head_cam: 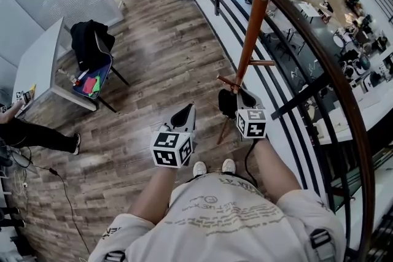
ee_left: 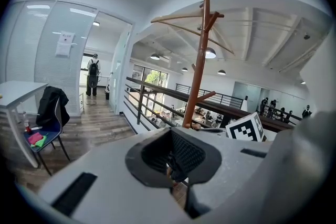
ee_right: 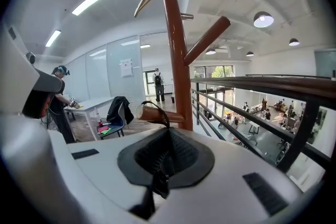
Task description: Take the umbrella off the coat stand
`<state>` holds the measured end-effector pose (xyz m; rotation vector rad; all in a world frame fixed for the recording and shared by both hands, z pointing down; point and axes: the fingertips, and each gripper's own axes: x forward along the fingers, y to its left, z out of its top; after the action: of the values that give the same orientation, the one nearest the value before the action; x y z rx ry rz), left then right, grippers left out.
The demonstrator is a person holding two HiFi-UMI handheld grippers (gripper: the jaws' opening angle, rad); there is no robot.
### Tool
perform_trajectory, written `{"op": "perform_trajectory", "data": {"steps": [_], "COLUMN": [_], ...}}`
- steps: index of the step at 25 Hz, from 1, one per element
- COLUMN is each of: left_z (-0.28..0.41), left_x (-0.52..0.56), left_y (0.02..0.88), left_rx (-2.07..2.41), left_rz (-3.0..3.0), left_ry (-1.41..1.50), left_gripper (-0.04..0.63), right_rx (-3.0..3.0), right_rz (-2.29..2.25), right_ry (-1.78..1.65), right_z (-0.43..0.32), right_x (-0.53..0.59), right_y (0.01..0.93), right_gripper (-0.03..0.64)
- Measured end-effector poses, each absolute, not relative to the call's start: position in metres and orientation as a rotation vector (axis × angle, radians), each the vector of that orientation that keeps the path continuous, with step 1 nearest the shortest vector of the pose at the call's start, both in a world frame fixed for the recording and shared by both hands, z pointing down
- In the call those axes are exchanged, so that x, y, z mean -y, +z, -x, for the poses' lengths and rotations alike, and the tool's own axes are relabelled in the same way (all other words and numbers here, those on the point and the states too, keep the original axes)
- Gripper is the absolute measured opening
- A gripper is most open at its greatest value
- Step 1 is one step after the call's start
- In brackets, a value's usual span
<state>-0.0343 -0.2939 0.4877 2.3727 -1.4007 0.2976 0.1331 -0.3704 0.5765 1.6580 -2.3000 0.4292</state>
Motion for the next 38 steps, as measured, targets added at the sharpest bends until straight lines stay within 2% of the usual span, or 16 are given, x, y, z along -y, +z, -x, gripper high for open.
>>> {"op": "perform_trajectory", "data": {"steps": [13, 22, 38], "left_z": [0.006, -0.012, -0.039], "left_x": [0.305, 0.314, 0.316], "left_y": [0.481, 0.472, 0.467], "left_rx": [1.318, 1.254, 1.162], "left_rz": [-2.441, -2.493, -2.557], "left_ry": [0.226, 0.189, 0.187], "left_gripper": [0.005, 0.005, 0.005], "right_rx": [2.363, 2.387, 2.235], "right_rz": [-1.652, -1.824, -2.069], "right_ry": [0.333, 0.297, 0.333], "right_z": [-0.134, -0.156, -0.221], "right_x": [0.326, 0.300, 0.280], "right_y": [0.532, 0.472, 0.460], "right_gripper": [0.004, 0.004, 0.004]}}
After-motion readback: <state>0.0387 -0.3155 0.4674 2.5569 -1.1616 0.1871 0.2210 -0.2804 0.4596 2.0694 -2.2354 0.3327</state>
